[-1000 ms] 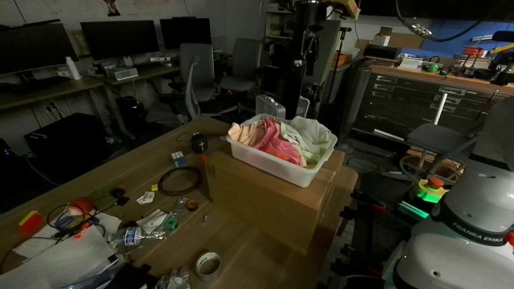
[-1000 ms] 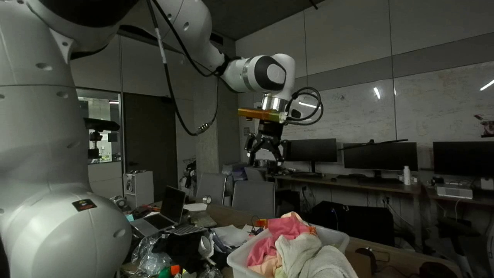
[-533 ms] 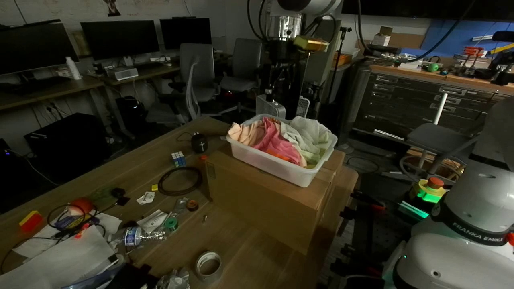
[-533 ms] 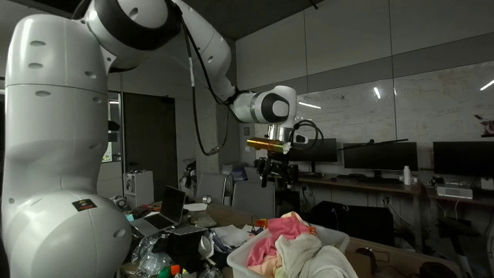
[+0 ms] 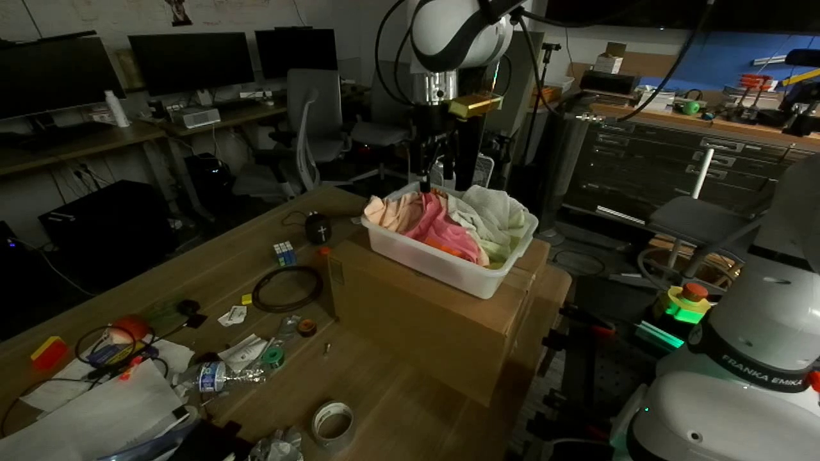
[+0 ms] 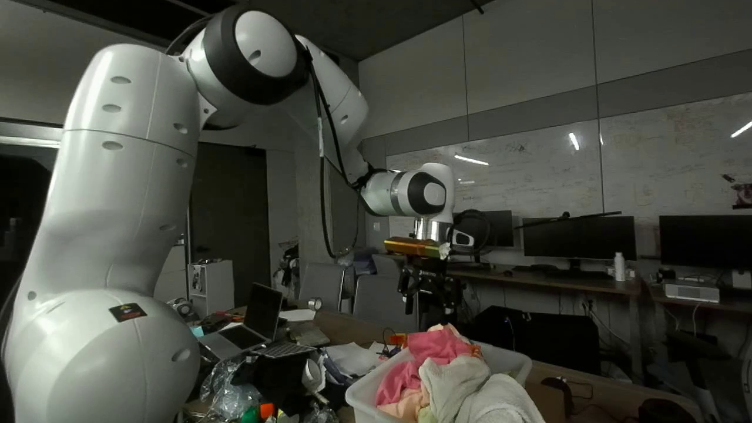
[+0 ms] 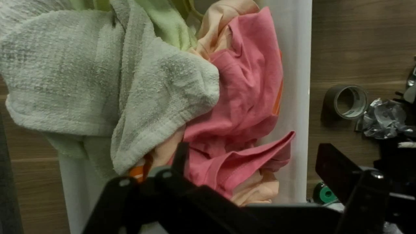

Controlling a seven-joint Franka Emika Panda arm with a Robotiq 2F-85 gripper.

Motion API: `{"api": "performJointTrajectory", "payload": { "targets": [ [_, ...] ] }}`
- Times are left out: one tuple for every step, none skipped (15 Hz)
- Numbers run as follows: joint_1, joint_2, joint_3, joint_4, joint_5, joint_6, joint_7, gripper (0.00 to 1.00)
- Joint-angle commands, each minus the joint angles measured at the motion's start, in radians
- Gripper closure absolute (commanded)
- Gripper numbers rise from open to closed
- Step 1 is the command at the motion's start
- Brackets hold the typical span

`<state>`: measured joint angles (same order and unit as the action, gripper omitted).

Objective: Take the clothing out of the white storage bin and put them on the table

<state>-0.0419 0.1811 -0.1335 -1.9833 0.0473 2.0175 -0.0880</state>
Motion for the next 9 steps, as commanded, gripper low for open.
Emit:
{"api": "performJointTrajectory", "payload": {
  "targets": [
    [-0.017,0.057,0.020,0.060,-0.025,0.018,0.034,0.00],
    [-0.017,0.067,0.021,0.068,-0.022,0.023,0.038,0.00],
    [-0.016,0.075,0.021,0.071,-0.022,0.031,0.046,0.00],
    [-0.015,0.080,0.021,0.073,-0.025,0.042,0.057,0.00],
    [-0.013,0.087,0.021,0.076,-0.030,0.050,0.066,0.00],
    [-0.011,0.093,0.021,0.078,-0.037,0.054,0.073,0.00],
    [-0.010,0.101,0.021,0.081,-0.044,0.058,0.082,0.00],
    [-0.010,0.110,0.021,0.084,-0.054,0.059,0.091,0.00],
    [-0.010,0.116,0.021,0.087,-0.062,0.056,0.097,0.00]
  ]
}}
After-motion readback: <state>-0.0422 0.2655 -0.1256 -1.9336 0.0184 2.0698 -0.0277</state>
